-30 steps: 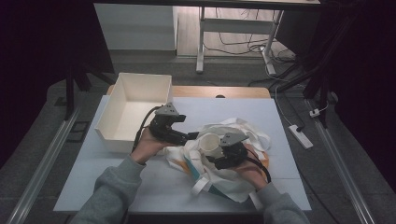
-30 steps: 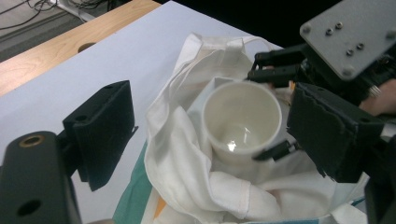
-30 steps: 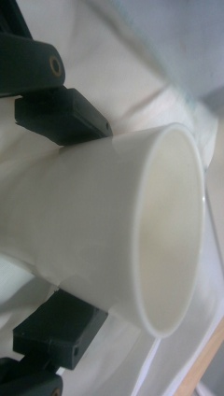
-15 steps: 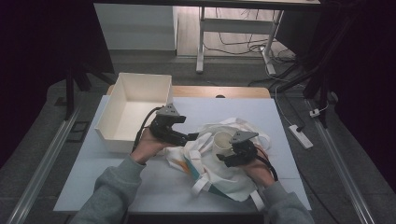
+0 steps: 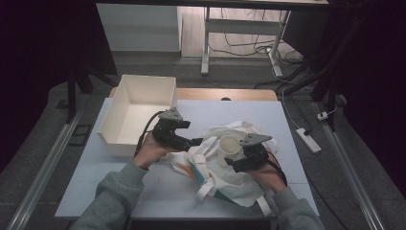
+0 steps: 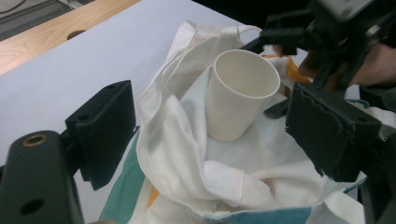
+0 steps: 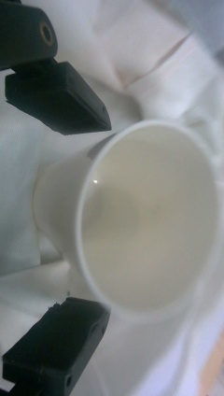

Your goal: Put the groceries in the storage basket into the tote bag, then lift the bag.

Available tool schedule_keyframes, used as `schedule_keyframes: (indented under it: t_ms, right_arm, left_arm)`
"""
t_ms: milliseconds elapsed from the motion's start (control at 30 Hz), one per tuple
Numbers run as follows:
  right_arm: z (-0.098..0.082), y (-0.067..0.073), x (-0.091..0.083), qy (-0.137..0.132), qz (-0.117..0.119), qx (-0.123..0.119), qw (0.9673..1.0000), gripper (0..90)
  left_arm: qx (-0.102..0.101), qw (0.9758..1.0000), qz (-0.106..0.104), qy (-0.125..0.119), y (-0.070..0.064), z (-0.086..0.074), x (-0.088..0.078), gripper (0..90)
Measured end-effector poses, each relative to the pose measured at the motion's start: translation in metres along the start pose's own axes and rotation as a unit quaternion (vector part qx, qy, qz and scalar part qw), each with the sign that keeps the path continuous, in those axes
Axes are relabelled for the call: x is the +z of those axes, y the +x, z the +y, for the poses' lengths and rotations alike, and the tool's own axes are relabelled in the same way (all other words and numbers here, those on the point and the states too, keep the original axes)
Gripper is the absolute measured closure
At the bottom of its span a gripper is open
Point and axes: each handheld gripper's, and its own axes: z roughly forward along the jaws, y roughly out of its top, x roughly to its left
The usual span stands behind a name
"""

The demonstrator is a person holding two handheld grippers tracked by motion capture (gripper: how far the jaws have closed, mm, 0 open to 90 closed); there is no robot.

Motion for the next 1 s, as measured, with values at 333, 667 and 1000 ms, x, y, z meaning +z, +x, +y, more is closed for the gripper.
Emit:
schedule_keyframes:
  t_ms: [333, 667, 1000]
  right_arm:
    - [-0.004, -0.002, -0.037, -0.059, 0.001, 0.020, 0.9981, 16.4]
    - [-0.013, -0.014, -0.057, -0.091, -0.022, 0.043, 0.9947, 24.5]
    - [-0.023, -0.018, -0.061, -0.081, -0.038, 0.044, 0.9950, 25.5]
  left_arm:
    - [0.001, 0.9995, 0.026, 0.020, -0.006, -0.012, -0.004, 18.3]
    - [0.012, 0.9989, 0.029, 0.034, -0.028, -0.024, -0.002, 21.4]
    - [-0.003, 0.9976, 0.055, 0.043, -0.036, -0.040, 0.005, 21.0]
